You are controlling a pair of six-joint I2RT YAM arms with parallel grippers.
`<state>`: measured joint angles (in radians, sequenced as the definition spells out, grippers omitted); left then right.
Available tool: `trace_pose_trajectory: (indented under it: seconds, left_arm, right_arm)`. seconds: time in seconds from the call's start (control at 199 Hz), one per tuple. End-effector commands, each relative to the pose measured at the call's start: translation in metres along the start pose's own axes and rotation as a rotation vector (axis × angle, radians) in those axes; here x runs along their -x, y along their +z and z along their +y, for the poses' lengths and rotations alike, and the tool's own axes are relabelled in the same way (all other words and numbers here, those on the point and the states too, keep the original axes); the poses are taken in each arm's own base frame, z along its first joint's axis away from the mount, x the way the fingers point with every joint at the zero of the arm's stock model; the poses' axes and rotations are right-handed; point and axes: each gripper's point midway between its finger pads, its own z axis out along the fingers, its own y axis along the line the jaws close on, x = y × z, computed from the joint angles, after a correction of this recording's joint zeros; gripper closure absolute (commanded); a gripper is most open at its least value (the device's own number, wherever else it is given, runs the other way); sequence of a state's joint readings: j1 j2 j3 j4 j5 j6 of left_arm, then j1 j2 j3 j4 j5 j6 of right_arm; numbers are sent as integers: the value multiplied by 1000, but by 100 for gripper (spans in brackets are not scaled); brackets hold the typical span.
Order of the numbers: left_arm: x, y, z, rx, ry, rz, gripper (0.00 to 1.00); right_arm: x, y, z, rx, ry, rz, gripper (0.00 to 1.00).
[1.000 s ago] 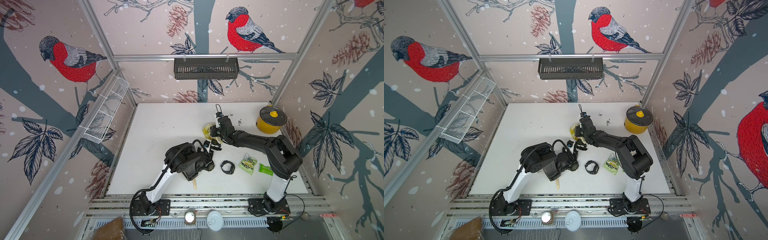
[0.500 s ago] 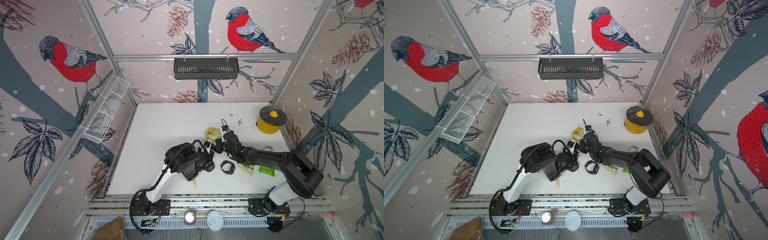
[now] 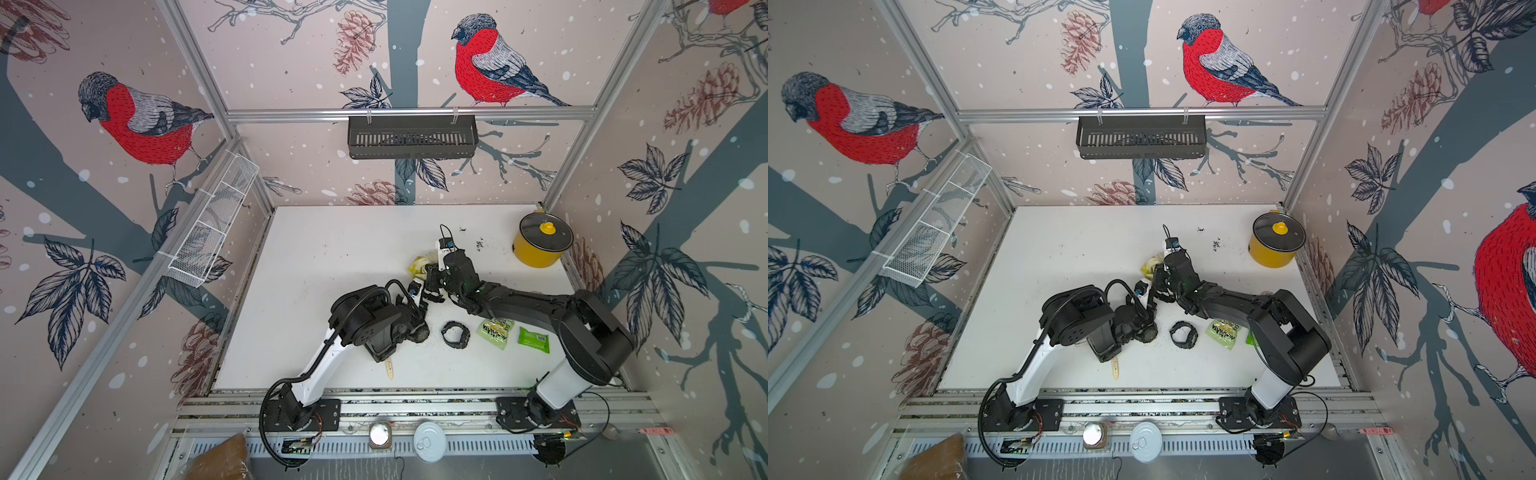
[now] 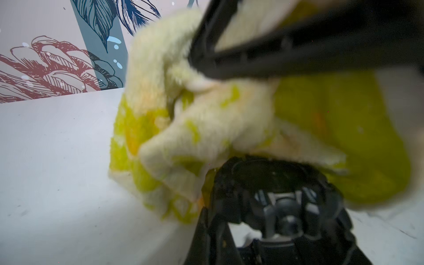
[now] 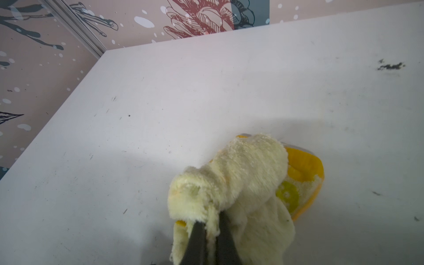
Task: Wipe the watch dial
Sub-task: Wipe the dirt from the watch dial.
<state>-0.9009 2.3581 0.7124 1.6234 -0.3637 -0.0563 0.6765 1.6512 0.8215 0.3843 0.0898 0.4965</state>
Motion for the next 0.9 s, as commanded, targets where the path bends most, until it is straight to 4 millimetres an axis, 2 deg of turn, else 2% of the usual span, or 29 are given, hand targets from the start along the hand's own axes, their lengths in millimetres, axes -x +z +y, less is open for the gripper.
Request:
trace_pose_trajectory:
  seconds: [0.0, 0.155, 0.346, 0.476, 0.597, 0.752, 0.897]
  left_arm:
    - [8, -3, 7, 24, -32, -56, 100]
    - [6, -4, 5, 6, -22, -46, 100]
    - [5, 2, 4, 3, -22, -12, 100]
    - [7, -1, 6, 7, -36, -39, 100]
    - [8, -3, 8, 16, -48, -51, 100]
    - [8, -2, 9, 22, -49, -53, 100]
    - [8, -3, 10, 34, -57, -61, 100]
  right_arm:
    - [1, 9, -2, -7, 89, -48, 95]
    - [-13, 30, -1, -38, 111, -9, 95]
    - [-26, 44, 26, 3, 76, 37, 95]
    - [-45, 31, 31, 9, 20, 105, 95]
    - [-57, 5, 22, 0, 2, 129, 94]
    - [-46, -27, 14, -4, -43, 102, 94]
    - [-1, -41, 15, 10, -53, 2, 93]
